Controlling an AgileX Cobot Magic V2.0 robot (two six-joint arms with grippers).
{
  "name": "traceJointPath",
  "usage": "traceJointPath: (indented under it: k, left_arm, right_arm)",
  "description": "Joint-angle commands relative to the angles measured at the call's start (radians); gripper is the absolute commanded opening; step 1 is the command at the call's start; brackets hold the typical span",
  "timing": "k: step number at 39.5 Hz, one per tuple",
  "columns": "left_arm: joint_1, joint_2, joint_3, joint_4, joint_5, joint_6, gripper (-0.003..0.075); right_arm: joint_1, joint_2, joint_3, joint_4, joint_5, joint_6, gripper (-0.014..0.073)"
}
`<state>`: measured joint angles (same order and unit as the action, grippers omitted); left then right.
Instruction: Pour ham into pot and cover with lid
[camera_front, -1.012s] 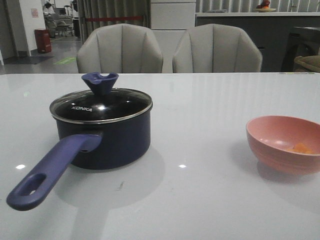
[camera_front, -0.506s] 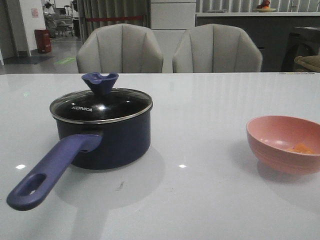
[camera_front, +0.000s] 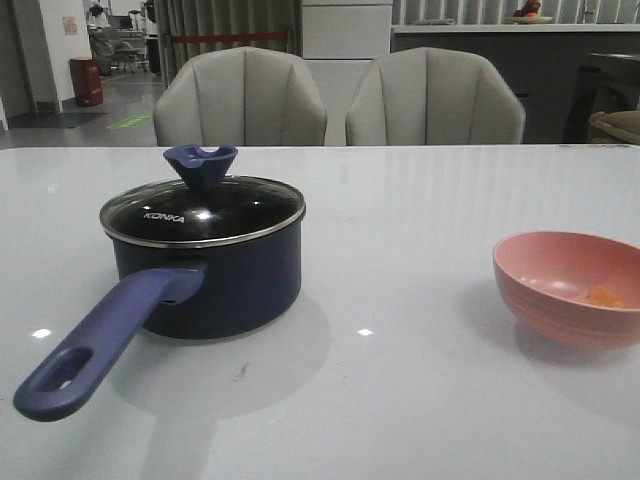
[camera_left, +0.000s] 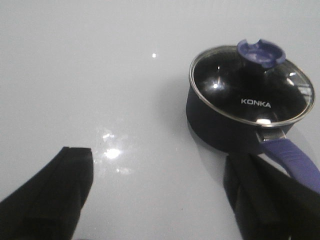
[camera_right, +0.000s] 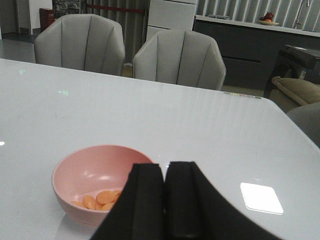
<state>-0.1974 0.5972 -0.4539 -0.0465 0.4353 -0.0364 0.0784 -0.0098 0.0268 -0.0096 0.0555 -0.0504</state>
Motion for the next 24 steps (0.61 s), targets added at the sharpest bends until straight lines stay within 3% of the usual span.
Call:
traceJointPath:
  k: [1, 13, 24]
  left_arm:
    - [-0.006, 0.088, -0.103, -0.009, 0.003, -0.001, 0.0596]
    - [-0.019, 0.384, -0.403, -0.03, 0.179, -0.001, 0.0596]
    - [-0.149, 0.644, -0.691, -0.03, 0.279, -0.001, 0.0596]
  right_arm:
    - [-0.007, -0.02, -0.006, -0.011, -0.073, -0.005, 0.0132]
    - [-0.007, -0.02, -0.006, -0.011, -0.073, -0.005, 0.0132]
    - [-0.007, -0.02, -0.006, -0.011, -0.073, -0.005, 0.0132]
